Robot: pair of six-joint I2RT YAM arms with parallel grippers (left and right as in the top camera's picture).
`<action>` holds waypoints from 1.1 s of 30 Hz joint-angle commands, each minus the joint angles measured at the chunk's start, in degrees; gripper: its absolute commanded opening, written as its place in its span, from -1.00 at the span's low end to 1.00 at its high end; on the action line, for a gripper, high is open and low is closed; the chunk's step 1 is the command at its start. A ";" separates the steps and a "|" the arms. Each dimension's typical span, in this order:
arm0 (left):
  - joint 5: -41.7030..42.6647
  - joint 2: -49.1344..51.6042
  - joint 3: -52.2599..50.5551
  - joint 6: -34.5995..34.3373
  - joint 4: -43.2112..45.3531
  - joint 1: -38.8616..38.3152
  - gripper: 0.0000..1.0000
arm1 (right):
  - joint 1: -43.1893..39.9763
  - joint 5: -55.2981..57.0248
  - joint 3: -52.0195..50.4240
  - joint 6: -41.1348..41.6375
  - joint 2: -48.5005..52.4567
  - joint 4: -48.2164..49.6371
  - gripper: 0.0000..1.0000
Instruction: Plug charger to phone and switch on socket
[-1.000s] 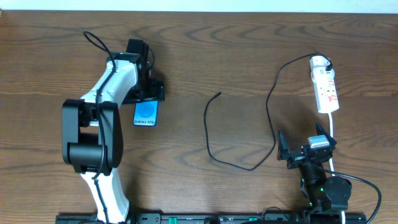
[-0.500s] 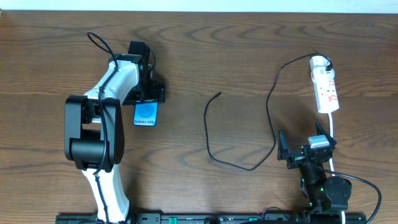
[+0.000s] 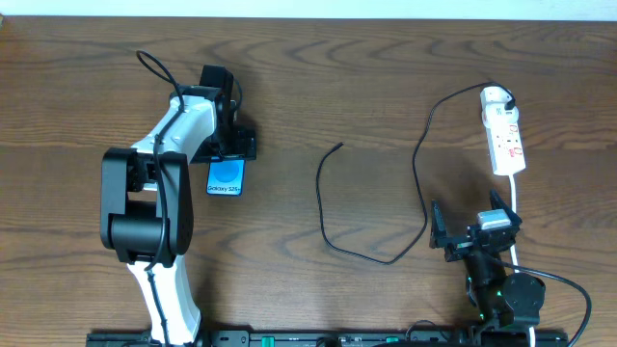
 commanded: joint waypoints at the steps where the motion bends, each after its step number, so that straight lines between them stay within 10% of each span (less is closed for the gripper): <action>1: -0.52 0.44 -1.14 0.81 0.07 -0.13 0.87 | 0.44 0.46 -0.13 0.66 -0.35 -0.24 0.99; 33: -0.52 0.09 0.02 0.74 -2.60 -0.07 0.31 | 0.44 0.46 -0.13 0.68 -0.35 -0.24 0.98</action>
